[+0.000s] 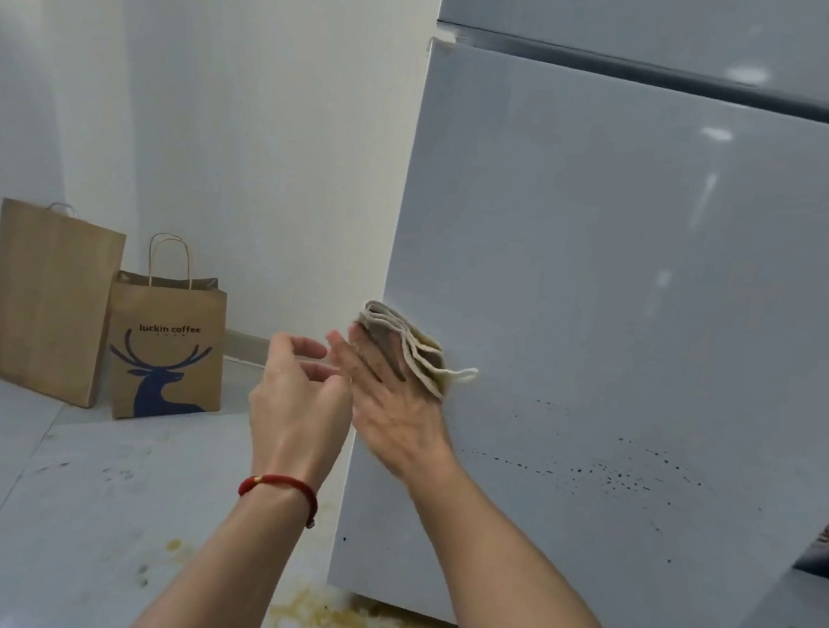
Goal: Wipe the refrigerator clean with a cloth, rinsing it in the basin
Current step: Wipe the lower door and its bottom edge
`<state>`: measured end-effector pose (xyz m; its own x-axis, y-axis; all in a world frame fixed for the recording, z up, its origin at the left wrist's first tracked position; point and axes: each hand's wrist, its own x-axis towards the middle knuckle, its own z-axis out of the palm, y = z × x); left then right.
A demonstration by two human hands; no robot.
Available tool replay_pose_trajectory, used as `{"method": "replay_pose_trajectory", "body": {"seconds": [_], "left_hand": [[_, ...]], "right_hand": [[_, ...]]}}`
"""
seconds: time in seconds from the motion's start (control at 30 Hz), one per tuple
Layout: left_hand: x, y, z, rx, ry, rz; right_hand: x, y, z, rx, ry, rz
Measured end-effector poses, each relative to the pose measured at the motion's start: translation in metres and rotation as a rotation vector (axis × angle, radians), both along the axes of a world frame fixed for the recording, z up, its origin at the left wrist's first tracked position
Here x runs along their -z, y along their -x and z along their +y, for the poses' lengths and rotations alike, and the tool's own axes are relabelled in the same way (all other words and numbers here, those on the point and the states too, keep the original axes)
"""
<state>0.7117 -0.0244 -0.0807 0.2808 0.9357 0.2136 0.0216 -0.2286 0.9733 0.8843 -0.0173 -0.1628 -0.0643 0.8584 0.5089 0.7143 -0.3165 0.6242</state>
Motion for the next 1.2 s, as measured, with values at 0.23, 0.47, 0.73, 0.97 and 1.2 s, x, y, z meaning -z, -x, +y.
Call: {"method": "replay_pose_trajectory", "body": {"seconds": [0.23, 0.47, 0.73, 0.97, 1.2], "left_hand": [[0.014, -0.004, 0.003, 0.046, -0.144, 0.161], [0.018, -0.010, 0.011, 0.084, -0.078, 0.106], [0.033, -0.023, -0.017, 0.172, -0.212, 0.026], [0.047, -0.047, -0.050, 0.313, -0.270, 0.075], [0.047, -0.048, -0.042, 0.367, -0.196, 0.066]], "right_hand": [[0.005, -0.090, -0.152, 0.239, -0.545, 0.156], [-0.023, -0.025, -0.061, 0.386, -1.213, 0.673], [-0.009, -0.043, -0.082, -0.166, -0.137, 0.077], [-0.028, -0.175, -0.275, 0.258, -0.609, 0.229], [-0.016, -0.187, -0.276, 0.591, -1.689, 1.078]]}}
